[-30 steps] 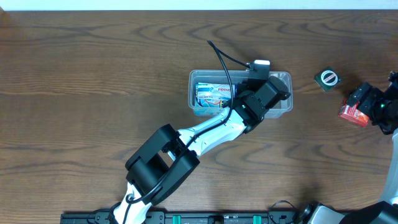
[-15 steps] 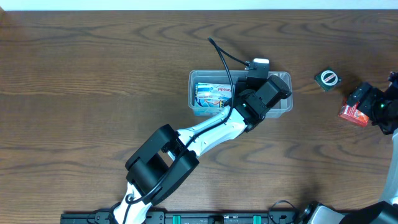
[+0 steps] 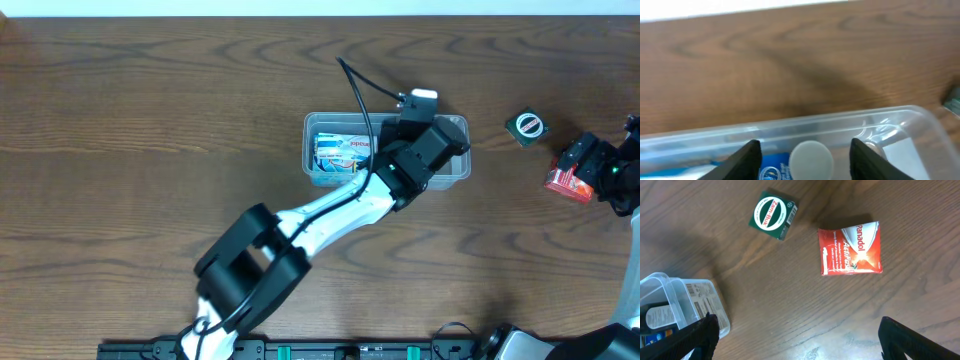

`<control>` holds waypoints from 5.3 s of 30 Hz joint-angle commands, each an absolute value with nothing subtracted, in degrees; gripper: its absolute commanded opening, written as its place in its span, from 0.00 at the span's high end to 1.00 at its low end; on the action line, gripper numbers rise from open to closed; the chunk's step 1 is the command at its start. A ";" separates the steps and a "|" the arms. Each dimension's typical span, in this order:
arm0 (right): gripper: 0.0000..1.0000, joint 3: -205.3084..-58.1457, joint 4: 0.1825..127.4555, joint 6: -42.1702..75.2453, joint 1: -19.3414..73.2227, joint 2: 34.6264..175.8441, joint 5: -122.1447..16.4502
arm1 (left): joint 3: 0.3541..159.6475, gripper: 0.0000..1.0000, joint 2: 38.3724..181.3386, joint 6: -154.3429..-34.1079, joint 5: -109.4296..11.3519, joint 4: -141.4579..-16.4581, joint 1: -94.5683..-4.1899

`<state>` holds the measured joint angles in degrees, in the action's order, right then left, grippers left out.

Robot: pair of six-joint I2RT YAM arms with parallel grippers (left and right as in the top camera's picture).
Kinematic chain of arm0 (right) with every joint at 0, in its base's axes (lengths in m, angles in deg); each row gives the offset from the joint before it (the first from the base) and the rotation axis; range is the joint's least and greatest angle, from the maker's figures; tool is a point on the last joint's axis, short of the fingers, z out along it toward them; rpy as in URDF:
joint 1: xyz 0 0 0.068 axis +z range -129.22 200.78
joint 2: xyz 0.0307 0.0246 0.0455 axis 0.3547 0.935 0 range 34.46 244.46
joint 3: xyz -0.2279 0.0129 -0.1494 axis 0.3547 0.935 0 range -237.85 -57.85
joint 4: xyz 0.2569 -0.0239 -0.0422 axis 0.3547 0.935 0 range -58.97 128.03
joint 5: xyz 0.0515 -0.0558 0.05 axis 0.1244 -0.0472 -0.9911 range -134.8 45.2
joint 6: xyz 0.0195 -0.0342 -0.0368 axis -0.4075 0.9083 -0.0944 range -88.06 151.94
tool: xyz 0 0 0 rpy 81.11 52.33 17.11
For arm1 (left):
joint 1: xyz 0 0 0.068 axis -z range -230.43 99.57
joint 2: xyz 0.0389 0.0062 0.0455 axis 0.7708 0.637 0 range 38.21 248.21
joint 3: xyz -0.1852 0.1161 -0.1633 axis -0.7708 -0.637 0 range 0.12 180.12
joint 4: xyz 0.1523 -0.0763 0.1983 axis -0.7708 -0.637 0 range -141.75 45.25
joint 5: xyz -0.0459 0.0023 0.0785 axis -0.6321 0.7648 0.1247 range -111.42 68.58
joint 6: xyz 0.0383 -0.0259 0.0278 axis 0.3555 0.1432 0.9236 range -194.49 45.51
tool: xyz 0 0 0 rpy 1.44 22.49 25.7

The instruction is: Pack container

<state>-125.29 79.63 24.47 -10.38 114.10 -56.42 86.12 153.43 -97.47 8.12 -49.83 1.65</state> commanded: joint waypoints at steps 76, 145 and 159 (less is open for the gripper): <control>0.01 -125.66 61.51 35.71 -10.66 145.46 -48.12 | 88.04 0.02 128.29 -92.73 -11.99 -92.50 -50.16; 0.01 -125.68 57.16 64.27 -5.20 134.38 -57.97 | 88.04 0.02 128.29 -92.73 -11.99 -92.50 -50.16; 0.01 -125.68 54.52 58.33 -4.72 143.36 -56.05 | 88.04 0.02 128.29 -92.73 -11.99 -92.50 -50.16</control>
